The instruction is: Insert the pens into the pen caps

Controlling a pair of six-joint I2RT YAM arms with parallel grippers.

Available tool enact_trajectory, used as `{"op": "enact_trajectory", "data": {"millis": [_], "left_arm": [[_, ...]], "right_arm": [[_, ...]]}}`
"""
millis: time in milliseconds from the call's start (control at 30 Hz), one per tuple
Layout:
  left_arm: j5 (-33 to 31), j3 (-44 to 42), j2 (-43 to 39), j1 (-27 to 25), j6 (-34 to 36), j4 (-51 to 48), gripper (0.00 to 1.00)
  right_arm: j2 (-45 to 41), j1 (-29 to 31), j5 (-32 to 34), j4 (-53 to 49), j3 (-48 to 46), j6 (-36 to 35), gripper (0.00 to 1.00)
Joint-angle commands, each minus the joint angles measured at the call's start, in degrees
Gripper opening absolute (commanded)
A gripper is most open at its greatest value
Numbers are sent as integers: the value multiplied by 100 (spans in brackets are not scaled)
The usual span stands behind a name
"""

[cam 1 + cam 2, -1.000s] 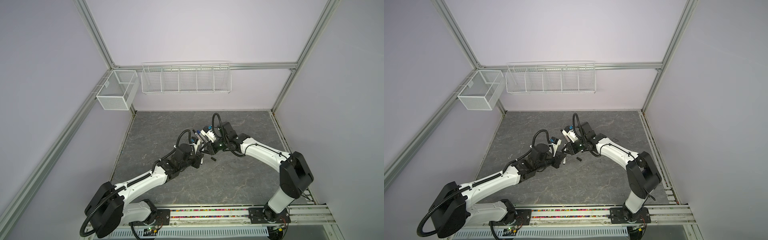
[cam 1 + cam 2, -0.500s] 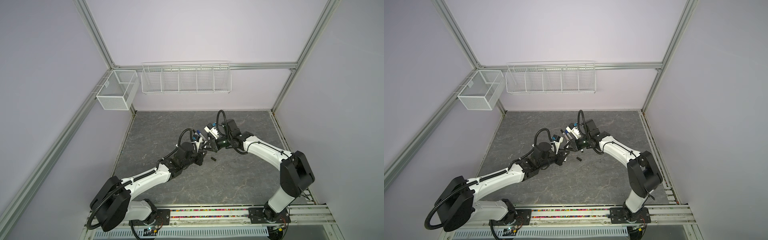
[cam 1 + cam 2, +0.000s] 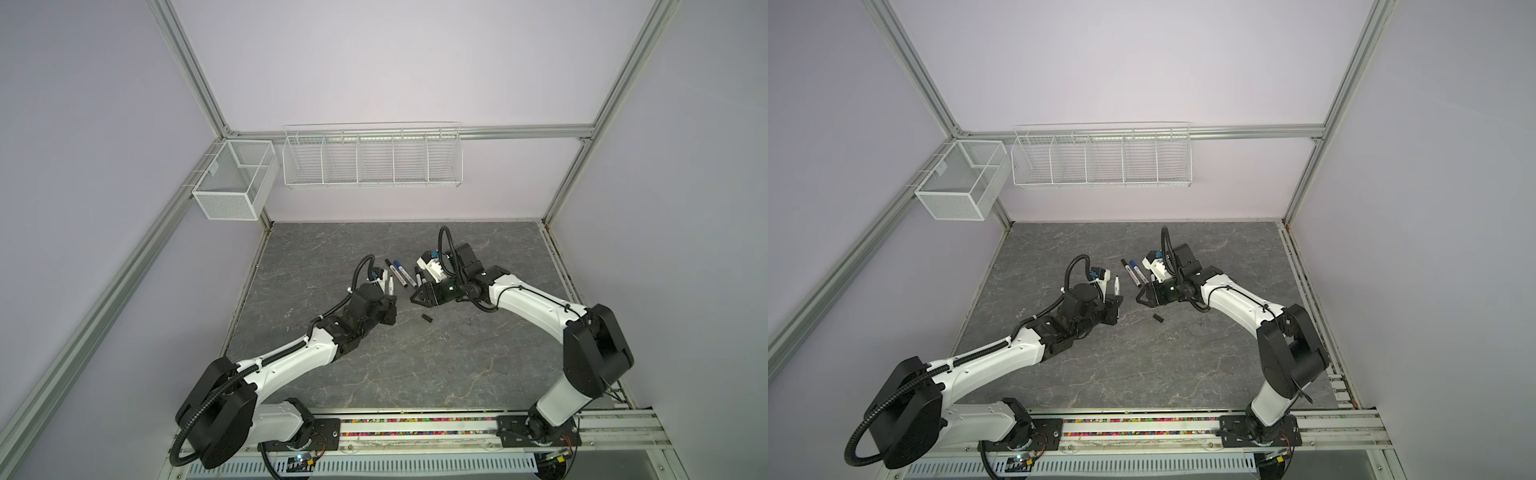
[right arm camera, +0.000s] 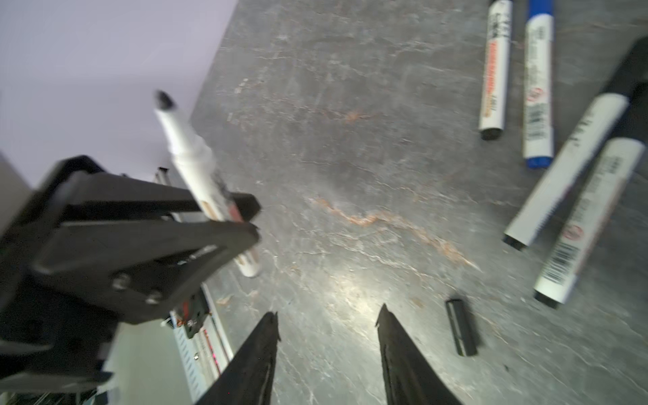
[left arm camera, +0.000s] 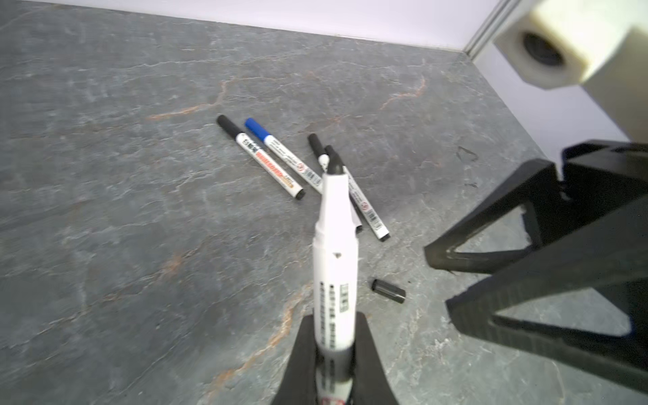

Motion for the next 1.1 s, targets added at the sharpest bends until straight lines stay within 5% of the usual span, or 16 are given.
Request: {"op": "enact_trajectory", "data": {"millis": [0,200,733,933,1067], "left_arm": [[-257,-215,-246,15,-243,-40,0],[-333,-270,-329,24,-269,9,0],[-106,-220,-229,24,-333,-44,0],[155,-152,-159,24,-96,-43,0],[727,-88,-13,18,280,70,0]], "right_arm": [[335,255,1420,-1039,162,-531,50],[991,419,2250,-1556,521,-804,49],[2081,899,3020,-1800,1235,-1391,38],[1941,878,2905,-1711,1241,-1309,16],[1088,609,2089,-1149,1093,-882,13]]}}
